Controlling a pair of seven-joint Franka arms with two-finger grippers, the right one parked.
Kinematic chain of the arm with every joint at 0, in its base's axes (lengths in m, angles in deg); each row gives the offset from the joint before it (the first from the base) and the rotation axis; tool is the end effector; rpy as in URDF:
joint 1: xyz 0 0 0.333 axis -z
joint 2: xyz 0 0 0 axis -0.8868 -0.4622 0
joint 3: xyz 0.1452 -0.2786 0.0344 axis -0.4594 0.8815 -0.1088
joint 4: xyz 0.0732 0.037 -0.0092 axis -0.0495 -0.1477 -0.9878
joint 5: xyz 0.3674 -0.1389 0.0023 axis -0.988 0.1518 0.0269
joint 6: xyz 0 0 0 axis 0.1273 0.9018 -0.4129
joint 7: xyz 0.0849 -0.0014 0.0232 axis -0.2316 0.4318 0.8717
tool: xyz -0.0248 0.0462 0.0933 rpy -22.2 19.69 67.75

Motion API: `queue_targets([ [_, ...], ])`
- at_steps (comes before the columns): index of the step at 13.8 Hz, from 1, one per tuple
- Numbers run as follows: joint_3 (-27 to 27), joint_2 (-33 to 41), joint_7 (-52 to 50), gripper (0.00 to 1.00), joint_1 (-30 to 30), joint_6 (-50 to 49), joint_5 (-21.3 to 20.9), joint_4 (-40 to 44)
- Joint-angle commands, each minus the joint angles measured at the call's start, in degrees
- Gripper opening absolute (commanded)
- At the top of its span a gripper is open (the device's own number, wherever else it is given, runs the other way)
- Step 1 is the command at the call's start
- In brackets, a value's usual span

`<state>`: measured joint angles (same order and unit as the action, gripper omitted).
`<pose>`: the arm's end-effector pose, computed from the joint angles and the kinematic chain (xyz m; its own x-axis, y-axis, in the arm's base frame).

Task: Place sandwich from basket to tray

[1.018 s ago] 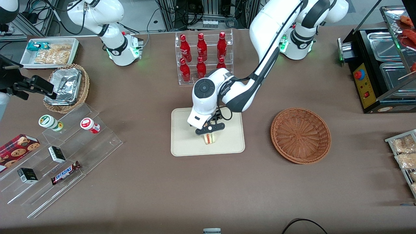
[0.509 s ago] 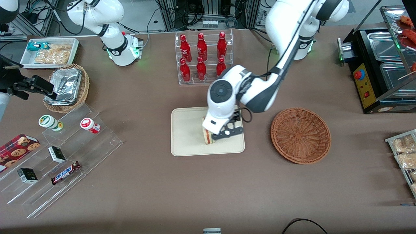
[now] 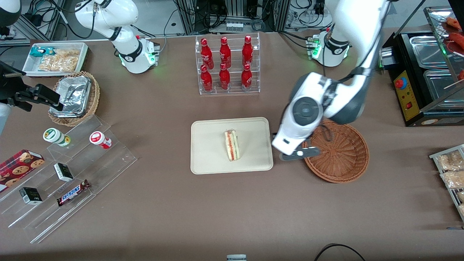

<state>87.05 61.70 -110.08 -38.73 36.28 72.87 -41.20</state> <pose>0.5740 -0.2890 0.3711 0.9835 0.1164 -0.1384 0.1037 -0.9900 -0.0952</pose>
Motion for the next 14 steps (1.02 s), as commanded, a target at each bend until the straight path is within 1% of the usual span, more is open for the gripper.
queue_targets([
  [1,0.47,7.01,9.06,1.00,-5.44,-1.30,0.87,-7.23],
  [7,0.47,12.21,25.59,1.00,-16.60,-7.98,0.87,-7.87],
  [10,0.12,13.88,26.42,1.00,-19.16,-11.84,0.87,-5.42],
  [14,-0.33,14.23,26.85,1.00,-21.54,-22.56,0.87,3.63],
])
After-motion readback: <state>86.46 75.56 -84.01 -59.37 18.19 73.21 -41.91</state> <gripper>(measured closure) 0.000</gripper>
